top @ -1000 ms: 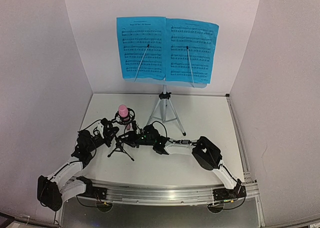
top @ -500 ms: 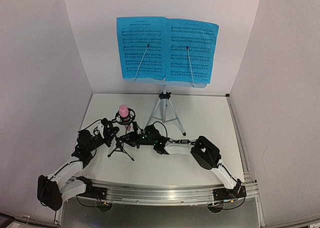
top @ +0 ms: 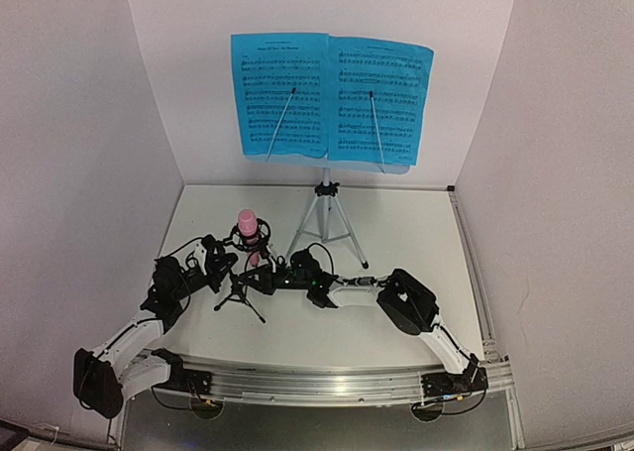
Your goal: Pack up the instrument practice props
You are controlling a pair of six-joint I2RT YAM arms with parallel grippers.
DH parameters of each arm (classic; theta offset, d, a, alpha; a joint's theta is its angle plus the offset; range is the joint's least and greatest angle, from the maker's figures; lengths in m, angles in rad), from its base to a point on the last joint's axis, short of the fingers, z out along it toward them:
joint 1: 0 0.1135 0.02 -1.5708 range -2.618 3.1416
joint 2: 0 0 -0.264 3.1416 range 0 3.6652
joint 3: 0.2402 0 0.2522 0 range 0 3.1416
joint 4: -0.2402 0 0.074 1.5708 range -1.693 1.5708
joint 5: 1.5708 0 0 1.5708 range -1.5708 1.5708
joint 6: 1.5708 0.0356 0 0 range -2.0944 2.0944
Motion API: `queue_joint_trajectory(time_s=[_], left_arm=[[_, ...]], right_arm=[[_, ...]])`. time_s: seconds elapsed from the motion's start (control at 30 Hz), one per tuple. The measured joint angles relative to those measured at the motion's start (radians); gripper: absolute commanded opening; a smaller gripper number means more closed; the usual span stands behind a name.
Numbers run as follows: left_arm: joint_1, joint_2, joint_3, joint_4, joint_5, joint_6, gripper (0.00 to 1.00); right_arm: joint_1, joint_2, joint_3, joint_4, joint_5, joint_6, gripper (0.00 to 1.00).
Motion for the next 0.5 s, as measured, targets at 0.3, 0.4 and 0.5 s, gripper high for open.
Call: queue_joint_trajectory(time_s=[0.3, 0.4, 0.5], left_arm=[[-0.001, -0.011, 0.026, -0.072, 0.025, -0.006, 0.00], [-0.001, -0.018, 0.026, -0.085, 0.029, -0.001, 0.00], [-0.001, -0.021, 0.027, -0.091, 0.032, 0.003, 0.00]], right_arm=[[0.000, 0.019, -0.052, 0.157, -0.016, -0.516, 0.00], [0.001, 0.033, -0.052, 0.192, -0.029, -0.669, 0.00], [-0.001, 0.041, -0.050, 0.211, -0.041, -0.761, 0.00]])
